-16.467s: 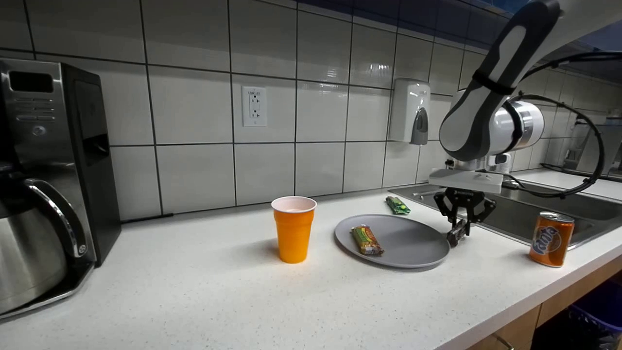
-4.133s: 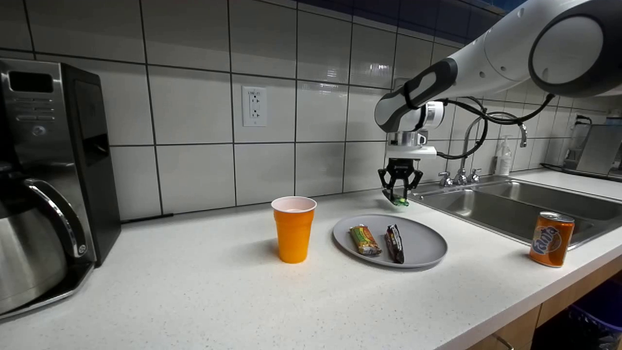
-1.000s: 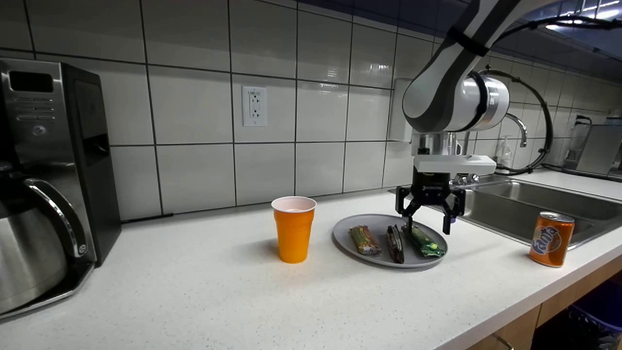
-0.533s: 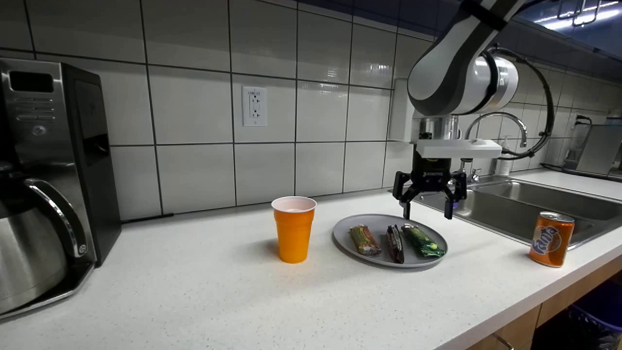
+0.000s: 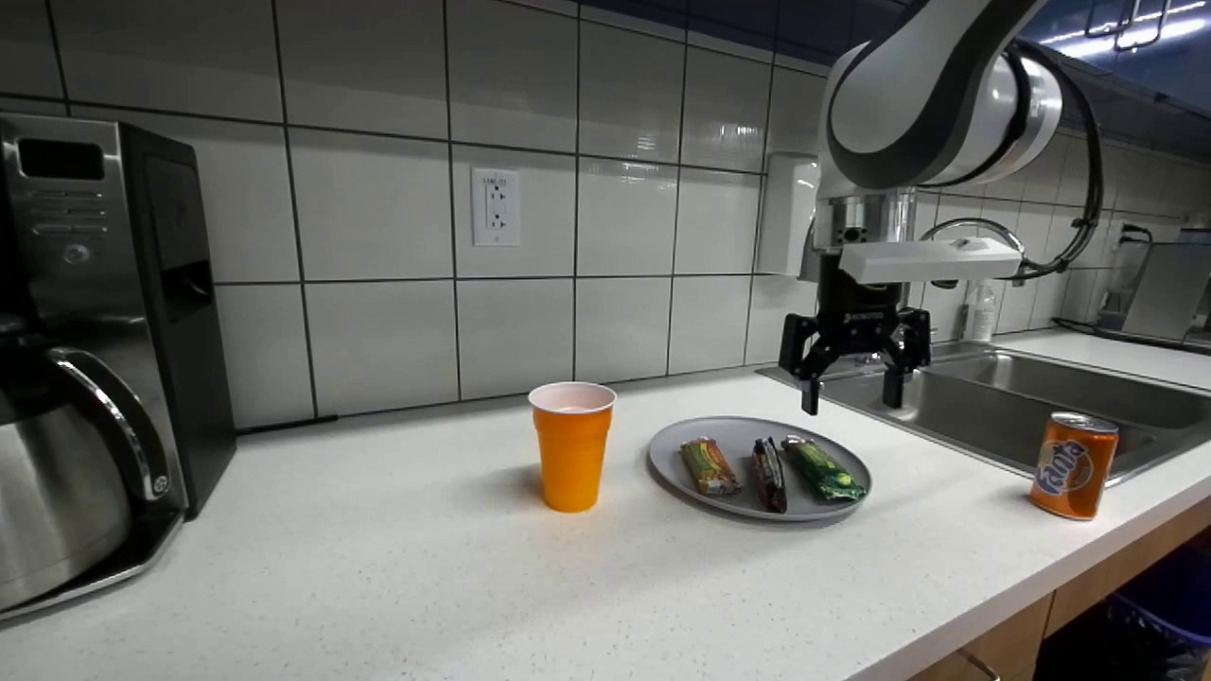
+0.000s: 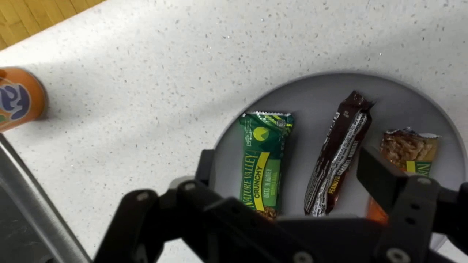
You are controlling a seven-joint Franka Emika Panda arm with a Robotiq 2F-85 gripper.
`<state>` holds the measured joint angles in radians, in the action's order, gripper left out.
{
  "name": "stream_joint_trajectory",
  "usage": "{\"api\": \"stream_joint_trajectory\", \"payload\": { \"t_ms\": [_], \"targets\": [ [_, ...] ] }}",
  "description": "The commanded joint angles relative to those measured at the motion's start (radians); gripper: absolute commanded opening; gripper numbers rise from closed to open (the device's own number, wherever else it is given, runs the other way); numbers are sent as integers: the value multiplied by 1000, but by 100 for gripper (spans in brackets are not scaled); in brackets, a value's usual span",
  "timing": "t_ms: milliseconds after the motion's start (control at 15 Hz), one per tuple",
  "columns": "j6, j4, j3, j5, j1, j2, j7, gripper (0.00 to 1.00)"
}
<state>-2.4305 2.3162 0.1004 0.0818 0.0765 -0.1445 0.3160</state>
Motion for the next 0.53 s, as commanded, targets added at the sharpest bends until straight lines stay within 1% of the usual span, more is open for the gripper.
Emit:
{"api": "stream_joint_trajectory", "payload": {
  "t_ms": [0, 67, 133, 267, 467],
  "targets": [
    [-8, 102, -31, 52, -5, 115, 36, 100],
    [-15, 119, -37, 72, -4, 131, 58, 100],
    [3, 53, -41, 31, -22, 58, 7, 100],
    [2, 80, -50, 44, -23, 88, 22, 100],
    [1, 91, -52, 44, -24, 101, 23, 100]
  ]
}}
